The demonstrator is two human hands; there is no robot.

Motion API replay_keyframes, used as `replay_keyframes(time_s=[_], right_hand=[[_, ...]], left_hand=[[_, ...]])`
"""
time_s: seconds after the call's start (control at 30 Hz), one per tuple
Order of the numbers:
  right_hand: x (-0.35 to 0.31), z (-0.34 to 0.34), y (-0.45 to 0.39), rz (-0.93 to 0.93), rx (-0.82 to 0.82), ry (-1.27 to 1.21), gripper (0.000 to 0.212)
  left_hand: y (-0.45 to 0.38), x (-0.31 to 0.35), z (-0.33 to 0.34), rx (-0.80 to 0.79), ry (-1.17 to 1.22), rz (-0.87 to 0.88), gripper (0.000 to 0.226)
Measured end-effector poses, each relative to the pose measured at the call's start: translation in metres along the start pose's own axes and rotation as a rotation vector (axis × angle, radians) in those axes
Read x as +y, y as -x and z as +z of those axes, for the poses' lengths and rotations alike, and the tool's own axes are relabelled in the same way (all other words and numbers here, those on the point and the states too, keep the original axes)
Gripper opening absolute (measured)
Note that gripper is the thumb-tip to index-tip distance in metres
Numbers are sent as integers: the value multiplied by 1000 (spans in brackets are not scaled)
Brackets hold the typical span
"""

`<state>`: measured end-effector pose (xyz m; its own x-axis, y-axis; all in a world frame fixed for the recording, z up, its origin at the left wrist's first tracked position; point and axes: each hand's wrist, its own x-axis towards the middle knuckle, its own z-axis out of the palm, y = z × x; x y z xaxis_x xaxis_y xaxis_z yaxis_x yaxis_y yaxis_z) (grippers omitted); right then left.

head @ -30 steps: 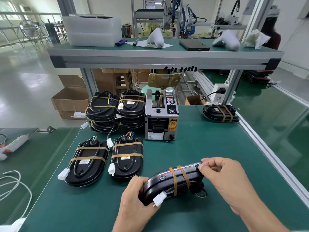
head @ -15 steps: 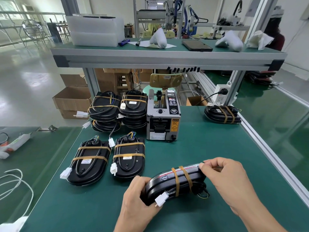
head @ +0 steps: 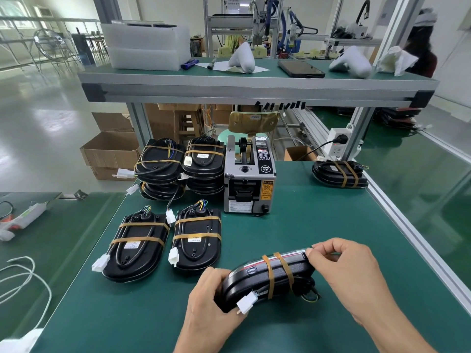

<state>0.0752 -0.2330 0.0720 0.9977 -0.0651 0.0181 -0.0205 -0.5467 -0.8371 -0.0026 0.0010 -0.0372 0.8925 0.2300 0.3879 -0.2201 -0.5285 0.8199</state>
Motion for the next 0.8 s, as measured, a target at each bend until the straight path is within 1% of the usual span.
replay_keyframes(time_s=[0.2, 0.37, 0.47, 0.6, 0.8], right_hand=[[4, 0, -2, -10, -2, -26, 22], [9, 1, -3, 56, -46, -184, 11], [8, -3, -4, 80, -87, -241, 9], [7, -3, -4, 88, -111, -242, 13], [10, 1, -7, 59, -83, -200, 13]], left_hand=[[0, -1, 0, -1, -5, -4, 35], [0, -2, 0, 5, -11, -5, 34], [0, -2, 0, 1, -14, -6, 33], [0, -3, 0, 3, -18, 2, 34], [0, -3, 0, 4, -20, 7, 34]])
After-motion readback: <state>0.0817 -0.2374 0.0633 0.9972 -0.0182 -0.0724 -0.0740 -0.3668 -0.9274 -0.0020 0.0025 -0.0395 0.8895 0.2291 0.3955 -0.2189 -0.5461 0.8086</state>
